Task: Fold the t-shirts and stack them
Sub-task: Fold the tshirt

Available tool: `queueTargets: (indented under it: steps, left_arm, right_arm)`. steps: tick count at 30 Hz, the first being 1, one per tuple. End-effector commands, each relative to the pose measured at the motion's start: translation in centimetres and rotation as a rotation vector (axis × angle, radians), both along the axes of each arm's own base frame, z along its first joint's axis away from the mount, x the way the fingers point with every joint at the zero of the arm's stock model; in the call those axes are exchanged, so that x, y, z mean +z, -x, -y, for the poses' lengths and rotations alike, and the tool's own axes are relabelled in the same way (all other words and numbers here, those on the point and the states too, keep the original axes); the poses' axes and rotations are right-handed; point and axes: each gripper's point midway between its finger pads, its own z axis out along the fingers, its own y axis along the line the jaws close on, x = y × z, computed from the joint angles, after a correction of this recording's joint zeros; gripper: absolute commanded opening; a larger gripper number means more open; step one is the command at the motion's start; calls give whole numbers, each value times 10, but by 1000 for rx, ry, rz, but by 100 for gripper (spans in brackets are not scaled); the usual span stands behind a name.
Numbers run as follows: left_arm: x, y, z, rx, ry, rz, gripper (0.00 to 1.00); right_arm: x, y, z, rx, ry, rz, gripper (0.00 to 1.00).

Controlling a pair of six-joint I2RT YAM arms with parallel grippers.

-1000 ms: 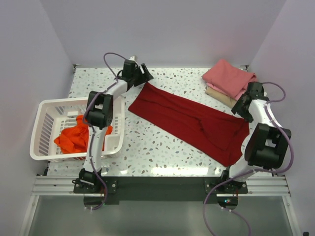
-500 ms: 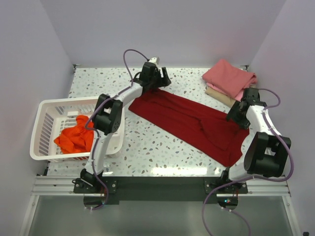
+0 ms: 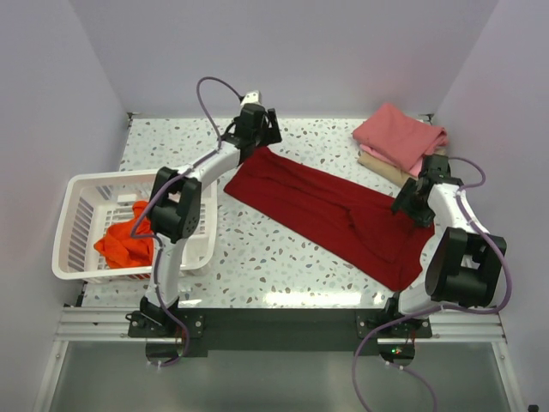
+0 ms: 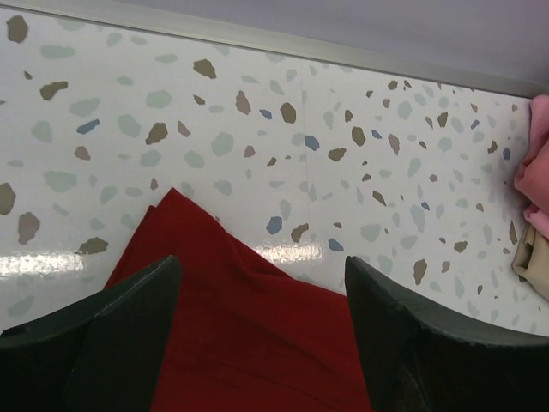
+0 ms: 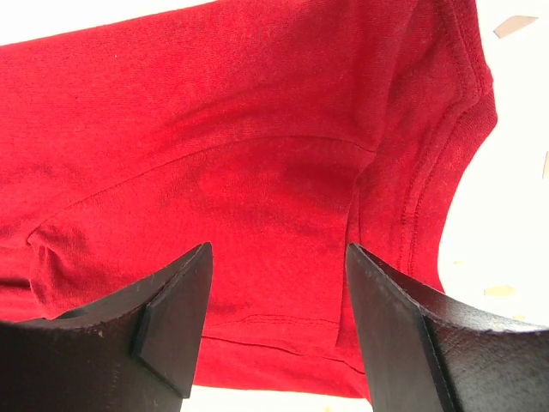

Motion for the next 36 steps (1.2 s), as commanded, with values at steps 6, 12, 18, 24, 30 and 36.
queueTargets:
  steps: [6, 12, 18, 24, 30, 36]
  left_arm:
    - [56, -9, 10, -52, -12, 136, 82]
    - [27, -4, 50, -201, 74, 38, 82]
    - [-18, 18, 45, -169, 69, -133, 81]
    - [-56, 42, 29, -98, 46, -267, 81]
    - [-75, 48, 17, -41, 13, -326, 81]
    - [-92, 46, 10, -15, 0, -373, 81]
  right_arm:
    - [-6, 9, -7, 6, -23, -31, 67]
    - [-26, 14, -12, 0, -62, -79, 67]
    - [-38, 15, -13, 12, -69, -115, 66]
    - [-47, 18, -16, 21, -75, -143, 66]
    - [-59, 27, -23, 45, -77, -197, 65]
    - [-73, 37, -33, 71, -89, -250, 65]
